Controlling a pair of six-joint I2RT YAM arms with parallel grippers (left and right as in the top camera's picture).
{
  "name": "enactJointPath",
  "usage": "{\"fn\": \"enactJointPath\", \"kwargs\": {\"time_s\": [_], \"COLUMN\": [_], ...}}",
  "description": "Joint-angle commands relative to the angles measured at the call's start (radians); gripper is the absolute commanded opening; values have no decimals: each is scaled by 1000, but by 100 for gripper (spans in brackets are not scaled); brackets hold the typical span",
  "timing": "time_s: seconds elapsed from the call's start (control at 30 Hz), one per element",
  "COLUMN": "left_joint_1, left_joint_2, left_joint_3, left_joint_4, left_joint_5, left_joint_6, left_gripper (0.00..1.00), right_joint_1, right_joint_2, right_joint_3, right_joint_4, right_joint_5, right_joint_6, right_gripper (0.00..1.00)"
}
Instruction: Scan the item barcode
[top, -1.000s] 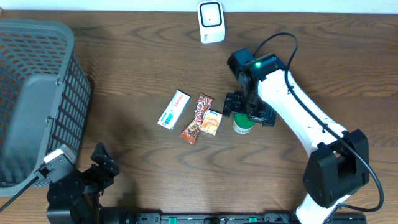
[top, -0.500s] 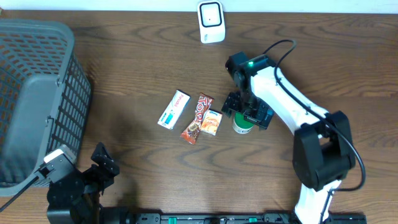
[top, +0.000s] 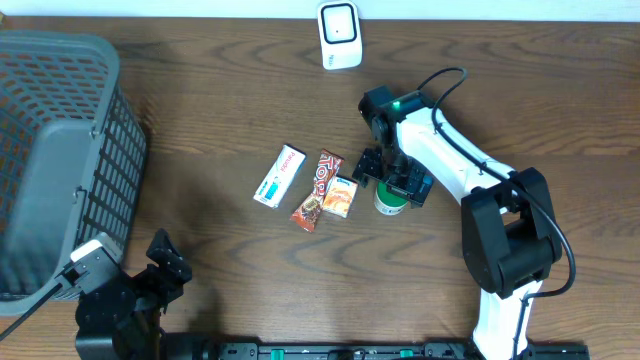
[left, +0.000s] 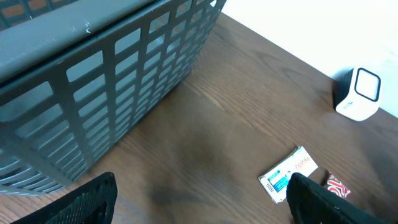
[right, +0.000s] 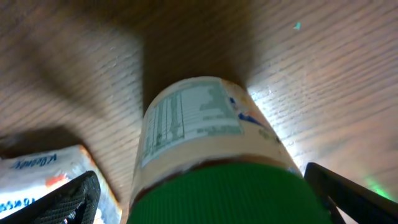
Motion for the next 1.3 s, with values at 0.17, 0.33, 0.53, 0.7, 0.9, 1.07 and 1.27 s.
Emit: {"fn": "enactJointPath", "kwargs": {"time_s": [0.17, 0.33, 0.53, 0.7, 0.9, 1.07, 1.27], "left_joint_1": [5, 5, 5, 5, 5, 5, 5], "left_joint_2": [-5, -5, -5, -5, -5, -5, -5], "left_joint_3": [5, 5, 5, 5, 5, 5, 5], "left_joint_4": [-1, 0, -1, -1, 0, -1, -1], "left_joint_5": [-9, -9, -9, -9, -9, -9, -9], "left_joint_6": [-12, -12, -12, -12, -12, -12, -12], "left_gripper": [88, 88, 88, 88, 88, 88, 88], "right_joint_1": [2, 3, 3, 3, 3, 1, 1], "right_joint_2": [3, 3, 3, 3, 3, 3, 3], "right_joint_3": [-90, -93, -93, -93, -93, -93, -93], "right_joint_4": [112, 157, 190, 239, 260, 191, 151], "right_joint_5": [8, 1, -16, -92, -148, -145, -124], "right_joint_6": [-55, -140, -208, -245, -245, -210, -132], "right_gripper": [95, 93, 93, 93, 92, 94, 91]}}
